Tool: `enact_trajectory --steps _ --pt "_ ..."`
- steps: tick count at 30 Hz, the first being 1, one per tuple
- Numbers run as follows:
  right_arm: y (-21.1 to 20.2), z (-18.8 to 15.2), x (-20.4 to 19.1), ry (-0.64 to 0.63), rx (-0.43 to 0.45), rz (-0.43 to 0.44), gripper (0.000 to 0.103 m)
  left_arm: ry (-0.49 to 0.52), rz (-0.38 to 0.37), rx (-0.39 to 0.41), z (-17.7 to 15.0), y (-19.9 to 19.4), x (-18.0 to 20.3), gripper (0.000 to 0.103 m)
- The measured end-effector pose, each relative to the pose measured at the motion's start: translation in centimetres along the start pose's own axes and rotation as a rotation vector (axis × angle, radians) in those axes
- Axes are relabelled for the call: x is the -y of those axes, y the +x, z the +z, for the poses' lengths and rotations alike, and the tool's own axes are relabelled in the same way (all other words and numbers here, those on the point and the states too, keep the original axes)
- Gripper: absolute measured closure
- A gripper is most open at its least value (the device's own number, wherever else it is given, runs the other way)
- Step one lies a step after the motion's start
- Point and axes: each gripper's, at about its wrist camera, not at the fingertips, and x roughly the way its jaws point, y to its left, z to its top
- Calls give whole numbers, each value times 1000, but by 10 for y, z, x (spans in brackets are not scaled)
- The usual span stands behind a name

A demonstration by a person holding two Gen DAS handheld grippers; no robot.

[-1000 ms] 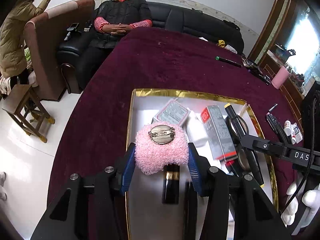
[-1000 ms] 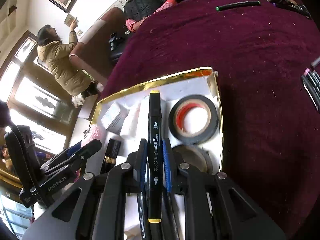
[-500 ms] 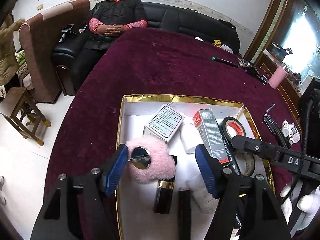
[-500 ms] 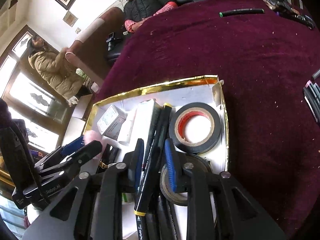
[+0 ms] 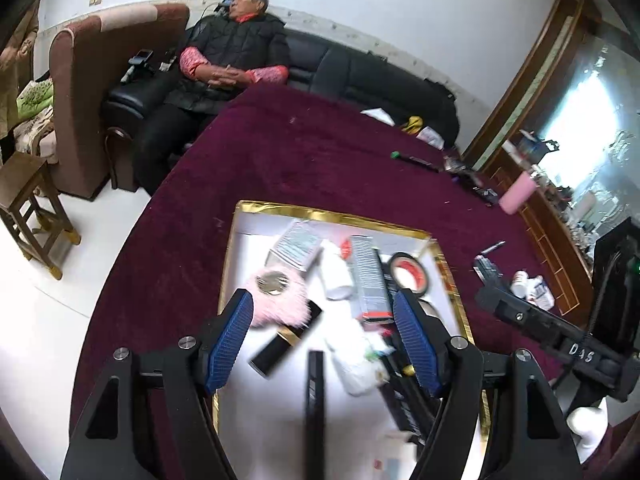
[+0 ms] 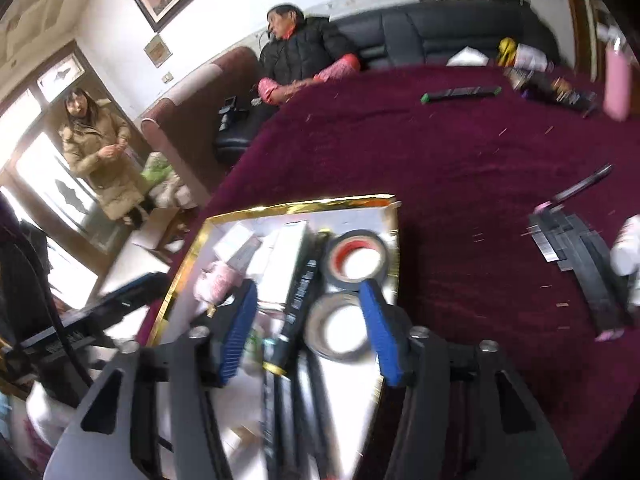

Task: Organize objects
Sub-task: 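Release the brooch and marker into the tray with both grippers, then move both open grippers back over the remaining black markers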

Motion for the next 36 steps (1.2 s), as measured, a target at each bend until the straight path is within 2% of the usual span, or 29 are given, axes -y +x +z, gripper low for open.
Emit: enact_trajectory --steps 3,8,19,27,36 --pt "-21 -7 0 -38 56 -64 38 16 -7 24 -8 -11 15 35" --pt "-66 -23 22 -49 144 -149 29 32 -46 32 -21 -21 46 35" --pt "-152 -56 86 -31 279 -317 24 113 -81 15 -35 -14 137 35" --pt "-191 -68 131 -22 330 -437 24 187 -66 -6 -36 14 199 35" --pt "-208 -65 190 10 316 -473 24 209 -31 -92 -34 76 235 35"
